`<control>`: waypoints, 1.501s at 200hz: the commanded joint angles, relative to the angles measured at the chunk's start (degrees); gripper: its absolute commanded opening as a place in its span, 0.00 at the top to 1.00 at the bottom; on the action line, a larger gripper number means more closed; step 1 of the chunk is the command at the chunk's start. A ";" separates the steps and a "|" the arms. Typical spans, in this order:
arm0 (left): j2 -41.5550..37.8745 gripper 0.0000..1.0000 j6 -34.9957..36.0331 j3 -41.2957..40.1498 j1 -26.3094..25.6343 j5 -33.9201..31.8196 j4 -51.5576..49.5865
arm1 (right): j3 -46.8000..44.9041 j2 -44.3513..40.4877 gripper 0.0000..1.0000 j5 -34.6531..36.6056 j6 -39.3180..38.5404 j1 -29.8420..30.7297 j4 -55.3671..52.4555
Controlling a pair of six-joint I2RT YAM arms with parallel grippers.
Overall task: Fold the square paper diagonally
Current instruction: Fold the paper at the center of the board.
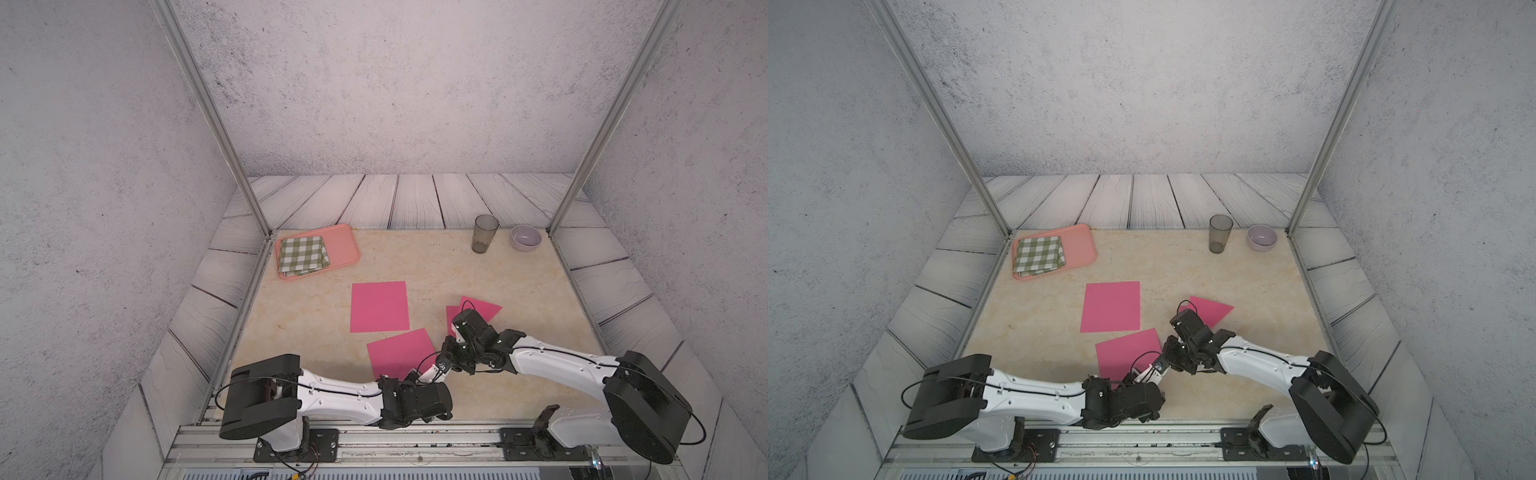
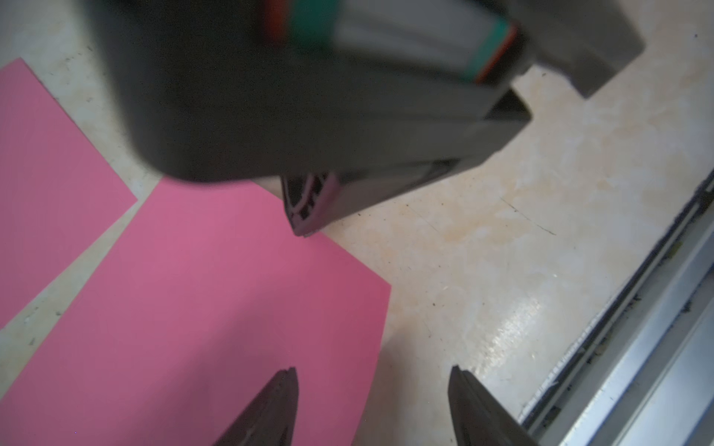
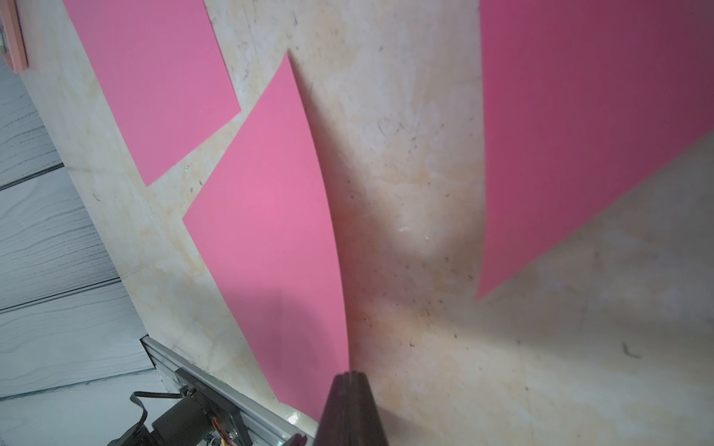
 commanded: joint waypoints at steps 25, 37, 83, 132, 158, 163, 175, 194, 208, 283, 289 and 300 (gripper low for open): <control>1.83 0.35 -1.22 -0.50 -0.15 -4.11 0.67 | 0.99 0.20 1.00 -0.23 0.52 -0.12 -0.09; 1.88 0.36 -1.43 -1.30 -0.15 -4.35 1.59 | 1.08 0.11 1.00 -0.31 0.54 -0.07 -0.21; 3.08 0.39 -0.65 -2.99 -0.15 -5.06 4.88 | 0.73 -0.24 1.00 -0.65 1.00 -0.07 0.41; 4.59 0.43 -0.20 -3.02 -0.15 -5.85 5.69 | 0.72 -0.33 1.00 -0.80 1.23 -0.11 0.62; 4.68 0.54 -0.11 -3.28 -0.15 -6.03 6.22 | 0.73 -0.42 1.00 -0.93 1.32 -0.07 0.73; 4.67 0.55 -0.06 -3.28 -0.15 -6.18 6.17 | 0.66 -0.37 1.00 -0.94 1.28 -0.11 0.69; 4.70 0.57 0.22 -3.13 -0.15 -6.38 6.18 | 0.51 -0.50 1.00 -0.96 1.39 -0.13 0.78; 4.93 0.60 0.72 -2.94 -0.15 -6.60 6.32 | 0.13 -0.65 1.00 -0.99 1.61 -0.13 1.03; 5.15 0.63 0.92 -2.60 -0.12 -6.64 6.20 | -0.19 -0.85 1.00 -1.11 1.71 -0.11 1.13; 4.31 0.81 1.74 -2.31 -0.15 -7.08 4.92 | -1.29 -2.35 1.00 -1.11 2.14 -0.11 1.42; 4.04 0.82 1.80 -2.31 -0.15 -7.08 4.71 | -1.39 -2.50 1.00 -1.11 2.14 -0.09 1.47; 3.61 0.84 2.00 -2.31 -0.15 -6.99 4.45 | -1.63 -2.68 1.00 -1.11 2.21 -0.16 1.61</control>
